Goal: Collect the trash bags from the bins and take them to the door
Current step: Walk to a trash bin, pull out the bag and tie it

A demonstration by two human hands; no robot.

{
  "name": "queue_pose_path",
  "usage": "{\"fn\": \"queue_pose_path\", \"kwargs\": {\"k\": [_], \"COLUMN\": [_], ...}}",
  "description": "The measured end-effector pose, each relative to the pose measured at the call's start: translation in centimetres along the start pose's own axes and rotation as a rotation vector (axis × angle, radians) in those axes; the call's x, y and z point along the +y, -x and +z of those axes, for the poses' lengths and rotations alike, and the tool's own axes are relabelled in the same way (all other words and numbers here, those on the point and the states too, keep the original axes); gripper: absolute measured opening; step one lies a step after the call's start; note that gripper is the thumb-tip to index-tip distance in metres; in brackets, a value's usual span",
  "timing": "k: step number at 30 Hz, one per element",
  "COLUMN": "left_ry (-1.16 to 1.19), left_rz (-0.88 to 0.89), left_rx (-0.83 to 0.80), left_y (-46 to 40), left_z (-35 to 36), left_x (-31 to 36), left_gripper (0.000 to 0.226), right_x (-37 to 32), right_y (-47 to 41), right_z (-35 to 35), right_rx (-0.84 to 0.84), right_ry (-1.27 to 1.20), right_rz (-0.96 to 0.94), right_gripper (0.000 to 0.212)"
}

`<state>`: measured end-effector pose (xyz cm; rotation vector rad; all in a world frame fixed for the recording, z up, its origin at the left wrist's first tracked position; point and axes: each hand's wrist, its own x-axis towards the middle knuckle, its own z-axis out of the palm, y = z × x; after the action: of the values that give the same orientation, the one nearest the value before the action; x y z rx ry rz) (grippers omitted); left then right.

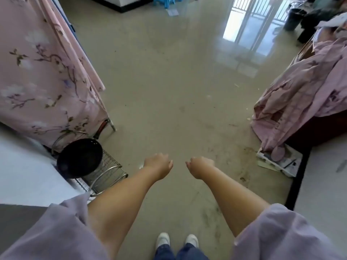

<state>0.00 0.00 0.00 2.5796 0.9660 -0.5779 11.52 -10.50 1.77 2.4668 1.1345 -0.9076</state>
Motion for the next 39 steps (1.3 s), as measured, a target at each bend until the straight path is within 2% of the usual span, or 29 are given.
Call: {"fn": "queue_pose_path", "kwargs": {"k": [9,20,25,32,39], "left_ry": [-0.051,0.073,0.115,0.176,0.203], "left_rz": [-0.014,-0.178,-0.236,-0.303,-0.342], "left_rx": [-0.069,-0.096,-0.082,-0.032,0.014], "left_y": [-5.8,-19.8,-25.9,-35.8,-46.4], "left_z": [-2.8,-9.8,-12.8,-18.0,-27.2], "left_x": [1.0,5.3,5.8,2.5,-5.0], "left_gripper": [0.044,0.046,0.046,0.046,0.046], "right_x": [1.7,10.1,12.2,10.0,3.9], "right_y": [-5.4,-18.3,-24.6,-34.8,-46.3], "right_z": [-3.3,-15.9,-21.3,-28.6,-39.3], "right_rx": [-0.056,-0.113,-0.133,-0.067,-0.008], "right_ry": [0.007,0.140,0.166,0.317,0.260], "right_rz": [-0.019,-0.194,-0.214,-0.295,-0.308], "right_gripper": [0.045,0.043,0.045,0.040,0.044]}}
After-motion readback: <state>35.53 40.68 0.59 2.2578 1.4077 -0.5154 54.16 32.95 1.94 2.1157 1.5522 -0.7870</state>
